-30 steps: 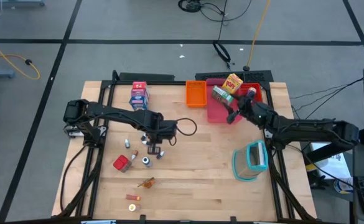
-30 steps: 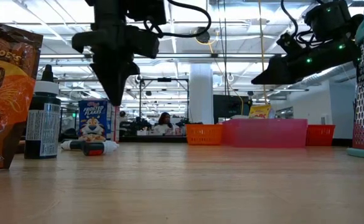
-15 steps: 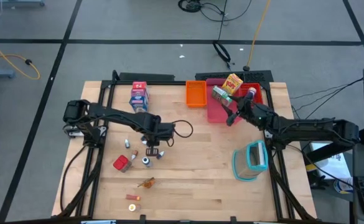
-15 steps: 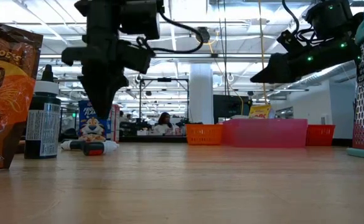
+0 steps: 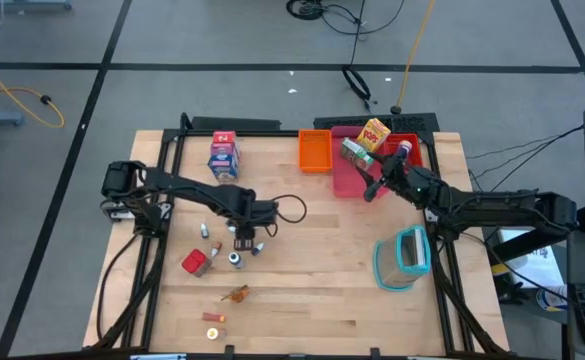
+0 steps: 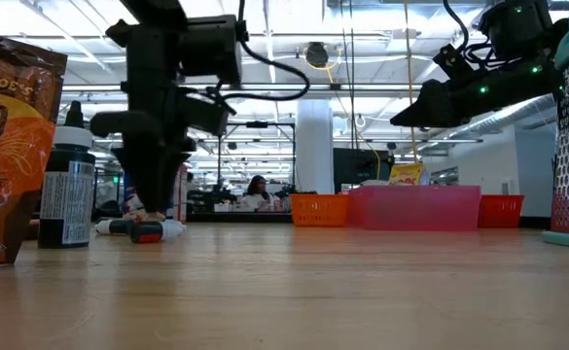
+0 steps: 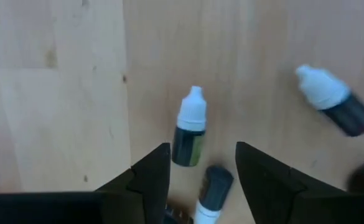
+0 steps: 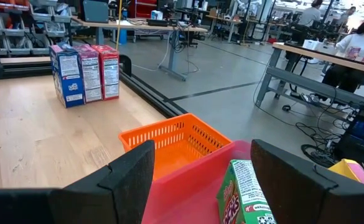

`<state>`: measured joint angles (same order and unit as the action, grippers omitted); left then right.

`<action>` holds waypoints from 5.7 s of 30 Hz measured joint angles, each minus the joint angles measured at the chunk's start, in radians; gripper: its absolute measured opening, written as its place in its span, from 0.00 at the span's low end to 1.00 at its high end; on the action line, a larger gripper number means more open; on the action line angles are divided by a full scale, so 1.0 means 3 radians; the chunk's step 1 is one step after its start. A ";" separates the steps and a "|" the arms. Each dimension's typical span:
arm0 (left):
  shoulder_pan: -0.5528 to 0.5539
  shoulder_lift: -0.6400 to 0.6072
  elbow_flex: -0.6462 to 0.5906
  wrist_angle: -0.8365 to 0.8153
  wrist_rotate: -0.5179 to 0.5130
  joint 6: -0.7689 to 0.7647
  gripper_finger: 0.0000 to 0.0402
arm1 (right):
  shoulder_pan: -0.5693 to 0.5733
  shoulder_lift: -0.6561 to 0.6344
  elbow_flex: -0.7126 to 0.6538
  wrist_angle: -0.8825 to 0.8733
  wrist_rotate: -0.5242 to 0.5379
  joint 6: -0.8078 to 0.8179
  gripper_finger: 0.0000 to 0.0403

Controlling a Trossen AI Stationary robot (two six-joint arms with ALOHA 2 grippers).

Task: Pick & Place Kitchen Items
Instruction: Put the small green food coloring bottle into the orange bin

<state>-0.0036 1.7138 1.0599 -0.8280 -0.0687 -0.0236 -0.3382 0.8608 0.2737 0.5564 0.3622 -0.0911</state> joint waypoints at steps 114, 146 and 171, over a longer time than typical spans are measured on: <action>0.0487 -0.0670 -0.0398 0.4161 0.0118 0.0762 0.13 | 0.0371 0.1771 0.1400 0.1275 -0.1834 0.0144 0.09; 0.0487 -0.0703 -0.0395 0.3641 -0.0417 0.0834 0.32 | -0.0140 0.1769 0.1397 0.1306 -0.1809 0.0216 0.09; 0.0377 -0.0816 -0.0398 0.1875 -0.0914 0.0329 0.34 | -0.0780 0.3021 0.1993 0.0841 -0.1424 0.0383 0.09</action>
<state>0.1095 1.4689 0.9405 -0.2656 -0.3429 0.0752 -0.5722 1.7671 0.8716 0.8087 -0.0650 0.0237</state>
